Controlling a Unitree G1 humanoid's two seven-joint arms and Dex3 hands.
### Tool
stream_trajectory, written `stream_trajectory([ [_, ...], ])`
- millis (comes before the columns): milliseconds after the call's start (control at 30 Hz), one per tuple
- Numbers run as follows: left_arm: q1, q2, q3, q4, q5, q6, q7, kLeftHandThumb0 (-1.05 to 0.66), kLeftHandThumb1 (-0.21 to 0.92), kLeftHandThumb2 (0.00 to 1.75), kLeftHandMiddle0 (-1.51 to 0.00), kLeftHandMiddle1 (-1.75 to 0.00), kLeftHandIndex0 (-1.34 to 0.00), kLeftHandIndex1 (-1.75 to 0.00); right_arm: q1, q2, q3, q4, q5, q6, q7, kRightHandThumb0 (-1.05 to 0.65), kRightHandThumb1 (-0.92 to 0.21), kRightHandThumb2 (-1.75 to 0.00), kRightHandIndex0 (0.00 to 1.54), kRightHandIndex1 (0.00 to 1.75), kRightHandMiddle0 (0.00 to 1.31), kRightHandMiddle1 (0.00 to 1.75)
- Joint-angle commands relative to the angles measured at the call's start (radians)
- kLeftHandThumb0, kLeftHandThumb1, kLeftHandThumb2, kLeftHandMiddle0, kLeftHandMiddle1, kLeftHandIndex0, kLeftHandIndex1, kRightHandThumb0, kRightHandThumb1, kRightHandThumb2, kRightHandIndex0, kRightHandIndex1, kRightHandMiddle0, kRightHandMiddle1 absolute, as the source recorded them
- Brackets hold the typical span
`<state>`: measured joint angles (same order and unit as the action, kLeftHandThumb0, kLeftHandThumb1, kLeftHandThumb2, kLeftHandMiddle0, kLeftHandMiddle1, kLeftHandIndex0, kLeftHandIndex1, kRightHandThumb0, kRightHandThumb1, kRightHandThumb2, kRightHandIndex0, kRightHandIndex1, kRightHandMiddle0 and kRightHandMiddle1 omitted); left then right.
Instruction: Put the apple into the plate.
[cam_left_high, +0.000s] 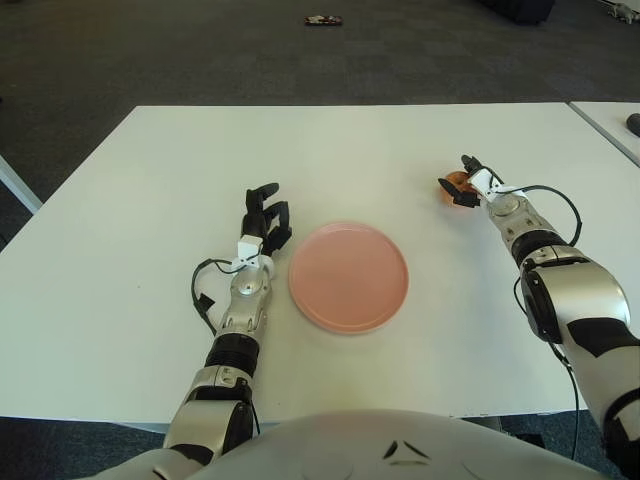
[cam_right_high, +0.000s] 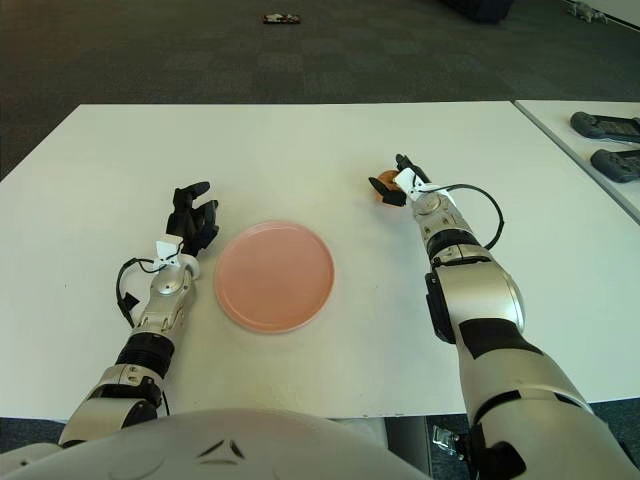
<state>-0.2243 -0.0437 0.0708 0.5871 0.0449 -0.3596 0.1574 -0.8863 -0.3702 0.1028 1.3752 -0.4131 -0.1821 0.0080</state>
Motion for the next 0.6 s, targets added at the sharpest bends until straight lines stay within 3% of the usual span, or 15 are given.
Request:
stream_trajectory([
  [0, 0.044, 0.002, 0.006, 0.032, -0.008, 0.054, 0.001, -0.76, 0.92, 0.62, -0.28, -0.76, -0.02, -1.23, 0.030, -0.001, 0.014, 0.004, -0.015, 0.011, 0.001, -1.05, -0.92, -0.73, 0.00, 0.00, 0.00, 0.00],
  [567, 0.042, 0.003, 0.009, 0.035, -0.011, 0.051, 0.000, -0.76, 0.92, 0.60, -0.29, -0.77, -0.02, -1.23, 0.034, -0.002, 0.048, 0.006, -0.039, 0.027, -0.023, -1.05, -0.92, -0.73, 0.00, 0.00, 0.00, 0.00],
])
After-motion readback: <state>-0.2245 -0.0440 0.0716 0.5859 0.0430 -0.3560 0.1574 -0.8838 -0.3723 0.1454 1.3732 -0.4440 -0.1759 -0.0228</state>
